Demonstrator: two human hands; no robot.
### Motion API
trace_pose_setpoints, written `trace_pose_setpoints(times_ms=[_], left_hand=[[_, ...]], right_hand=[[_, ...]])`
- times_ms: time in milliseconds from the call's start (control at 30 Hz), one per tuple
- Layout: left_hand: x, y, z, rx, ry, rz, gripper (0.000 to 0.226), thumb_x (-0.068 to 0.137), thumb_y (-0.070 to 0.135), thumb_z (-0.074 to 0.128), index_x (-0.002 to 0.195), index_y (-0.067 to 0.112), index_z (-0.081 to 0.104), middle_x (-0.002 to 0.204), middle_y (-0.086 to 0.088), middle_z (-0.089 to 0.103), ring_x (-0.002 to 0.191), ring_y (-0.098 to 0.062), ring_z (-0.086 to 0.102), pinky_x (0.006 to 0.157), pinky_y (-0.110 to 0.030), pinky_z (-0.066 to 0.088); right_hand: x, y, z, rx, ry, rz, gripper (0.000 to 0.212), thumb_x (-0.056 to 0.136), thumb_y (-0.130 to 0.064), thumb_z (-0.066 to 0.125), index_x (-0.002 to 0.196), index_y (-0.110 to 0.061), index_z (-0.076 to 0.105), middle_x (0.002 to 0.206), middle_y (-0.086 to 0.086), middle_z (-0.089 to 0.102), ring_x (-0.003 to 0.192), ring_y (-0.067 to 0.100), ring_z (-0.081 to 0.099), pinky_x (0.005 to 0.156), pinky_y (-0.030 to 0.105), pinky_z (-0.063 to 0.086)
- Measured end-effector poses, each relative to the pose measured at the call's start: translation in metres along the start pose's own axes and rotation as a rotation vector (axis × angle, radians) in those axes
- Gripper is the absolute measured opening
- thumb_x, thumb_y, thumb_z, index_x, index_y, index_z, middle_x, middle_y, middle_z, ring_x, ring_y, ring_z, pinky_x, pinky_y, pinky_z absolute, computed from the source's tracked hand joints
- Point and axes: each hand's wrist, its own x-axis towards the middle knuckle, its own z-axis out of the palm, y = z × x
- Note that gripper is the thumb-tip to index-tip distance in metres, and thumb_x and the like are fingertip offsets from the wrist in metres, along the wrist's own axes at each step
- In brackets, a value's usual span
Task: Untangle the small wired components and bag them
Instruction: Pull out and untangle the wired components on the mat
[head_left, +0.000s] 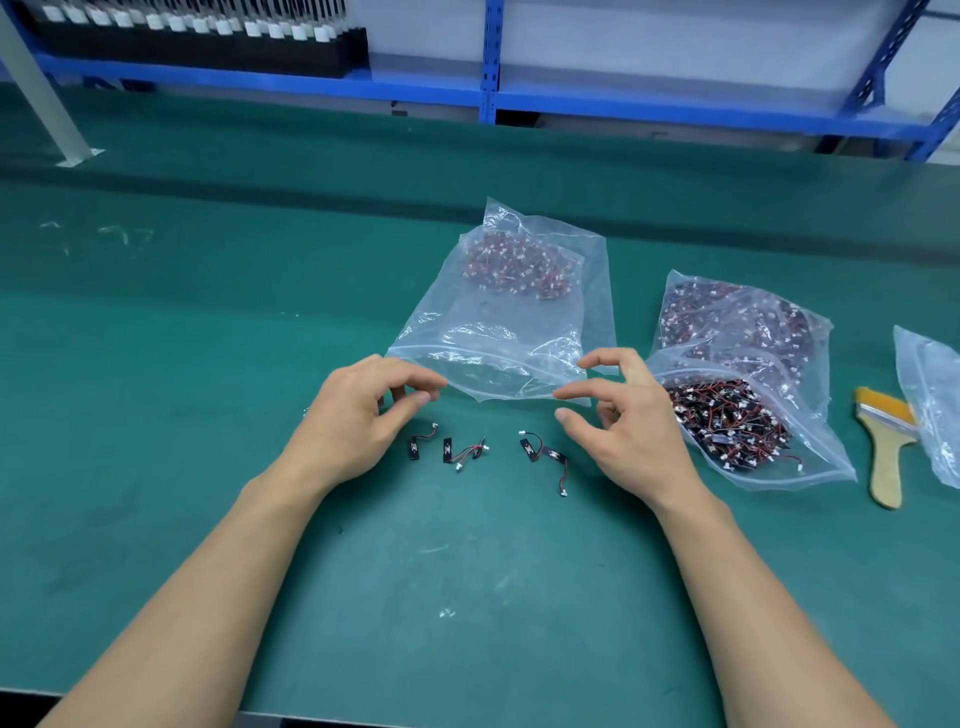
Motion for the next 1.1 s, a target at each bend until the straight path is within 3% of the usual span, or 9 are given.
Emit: trace_pose_setpoints(times_ms=[267,400,533,667,733,833,1000,1067,1100], left_hand=[[-0.001,0.005,0.005,-0.044,0.090,0.024,0.030,0.091,-0.003,0.065,0.101,0.024,0.075,0.093,0.018,0.072,0.088,-0.013,0.064,0.075,-0.031,0.051],[-0.001,0.019,0.007,-0.067,0.078,0.034,0.015,0.093,0.014,0.065,0.103,0.021,0.076,0.095,0.014,0.072,0.092,-0.010,0.066,0.083,-0.032,0.052],[0.015,0.044,0.016,0.011,-0.095,0.073,0.029,0.099,0.032,0.054,0.122,0.025,0.070,0.123,0.016,0.067,0.117,-0.002,0.058,0.103,-0.024,0.043],[0.047,0.060,0.041,0.278,-0.335,-0.017,0.048,0.104,0.039,0.043,0.149,0.024,0.044,0.155,0.009,0.040,0.144,-0.009,0.031,0.117,-0.032,0.029],[0.065,0.066,0.054,0.408,-0.350,-0.082,0.045,0.105,0.034,0.037,0.145,0.017,0.047,0.149,-0.003,0.047,0.140,-0.022,0.037,0.107,-0.037,0.035],[0.098,0.074,0.065,0.586,-0.326,-0.164,0.026,0.101,0.024,0.036,0.108,0.011,0.058,0.118,-0.013,0.058,0.112,-0.034,0.055,0.079,-0.038,0.042],[0.142,0.069,0.072,0.703,-0.529,-0.415,0.032,0.100,0.027,0.043,0.130,0.018,0.049,0.141,-0.012,0.046,0.128,-0.033,0.049,0.098,-0.039,0.043],[0.151,0.060,0.067,0.583,-0.577,-0.561,0.026,0.105,0.038,0.043,0.120,0.020,0.055,0.125,-0.019,0.050,0.130,-0.036,0.045,0.103,-0.038,0.038],[0.156,0.054,0.067,0.543,-0.558,-0.579,0.023,0.105,0.039,0.045,0.104,0.020,0.058,0.110,-0.024,0.052,0.118,-0.037,0.047,0.095,-0.036,0.040]], right_hand=[[0.000,0.005,0.004,-0.013,-0.011,-0.006,0.032,0.083,-0.014,0.076,0.113,-0.024,0.075,0.118,-0.021,0.059,0.049,0.017,0.043,0.067,0.017,0.043],[-0.001,0.000,0.005,0.003,0.007,-0.043,0.036,0.085,-0.023,0.069,0.121,-0.021,0.071,0.123,-0.020,0.056,0.053,0.013,0.048,0.069,0.022,0.047],[-0.002,-0.005,0.005,0.023,0.031,-0.072,0.045,0.085,-0.028,0.063,0.129,-0.021,0.065,0.131,-0.023,0.051,0.054,0.015,0.051,0.070,0.030,0.051],[-0.003,-0.008,0.006,0.039,0.027,-0.104,0.052,0.085,-0.025,0.064,0.137,-0.019,0.059,0.140,-0.026,0.043,0.055,0.016,0.054,0.069,0.036,0.053],[-0.003,-0.010,0.007,0.032,0.028,-0.120,0.055,0.086,-0.024,0.063,0.139,-0.019,0.056,0.142,-0.027,0.040,0.055,0.015,0.054,0.070,0.038,0.054],[-0.002,-0.011,0.007,0.038,0.041,-0.120,0.057,0.086,-0.023,0.063,0.142,-0.019,0.054,0.143,-0.028,0.038,0.057,0.014,0.054,0.070,0.039,0.054],[-0.004,-0.011,0.010,0.048,0.060,-0.104,0.056,0.087,-0.019,0.059,0.142,-0.018,0.053,0.143,-0.031,0.035,0.060,0.013,0.054,0.068,0.041,0.053],[-0.005,-0.011,0.011,0.036,0.048,-0.112,0.055,0.087,-0.018,0.058,0.143,-0.018,0.052,0.142,-0.035,0.032,0.061,0.013,0.054,0.067,0.041,0.053],[-0.005,-0.011,0.012,0.026,0.045,-0.116,0.056,0.087,-0.019,0.058,0.143,-0.019,0.052,0.142,-0.037,0.031,0.062,0.012,0.054,0.067,0.040,0.053]])
